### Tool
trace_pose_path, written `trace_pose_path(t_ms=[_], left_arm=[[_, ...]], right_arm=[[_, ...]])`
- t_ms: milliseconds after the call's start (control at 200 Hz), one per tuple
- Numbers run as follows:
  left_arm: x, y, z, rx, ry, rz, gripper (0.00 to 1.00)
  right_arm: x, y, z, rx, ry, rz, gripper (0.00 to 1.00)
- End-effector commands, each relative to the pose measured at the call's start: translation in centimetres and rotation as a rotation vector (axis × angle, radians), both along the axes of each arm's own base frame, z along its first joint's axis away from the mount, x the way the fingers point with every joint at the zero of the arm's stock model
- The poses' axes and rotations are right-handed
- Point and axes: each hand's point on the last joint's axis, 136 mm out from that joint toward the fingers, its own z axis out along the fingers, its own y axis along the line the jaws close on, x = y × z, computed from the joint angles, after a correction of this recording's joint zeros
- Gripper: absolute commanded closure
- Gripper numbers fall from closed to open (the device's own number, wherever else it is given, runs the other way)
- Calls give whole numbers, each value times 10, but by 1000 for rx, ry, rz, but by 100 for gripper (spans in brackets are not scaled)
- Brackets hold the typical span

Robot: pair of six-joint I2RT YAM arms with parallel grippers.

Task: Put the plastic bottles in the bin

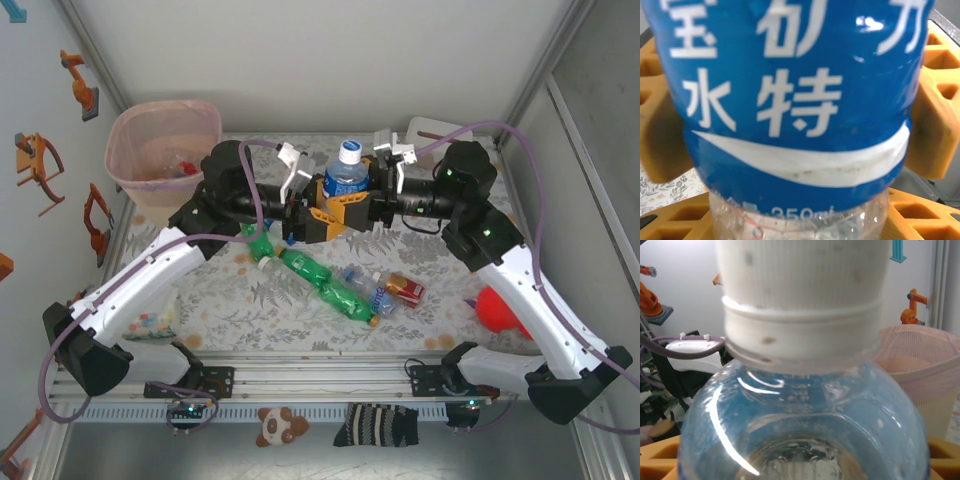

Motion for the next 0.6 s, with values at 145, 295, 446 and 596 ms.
trace_pose_path(t_ms=[145,295,446,596], left_arm=[[-12,7,16,-40,-77,-13,44],[-9,8,16,-38,-84,6,45],[1,13,16,-34,-85,65,45],[28,26,20,-23,-82,219,45]], right_arm=[[-13,-14,10,-10,-44,-49,18],[-17,-22,8,-28,-53,-77,17],[-18,-31,6,-45,-69,-133,17],[-16,-40,7,-45,-83,-198,17]])
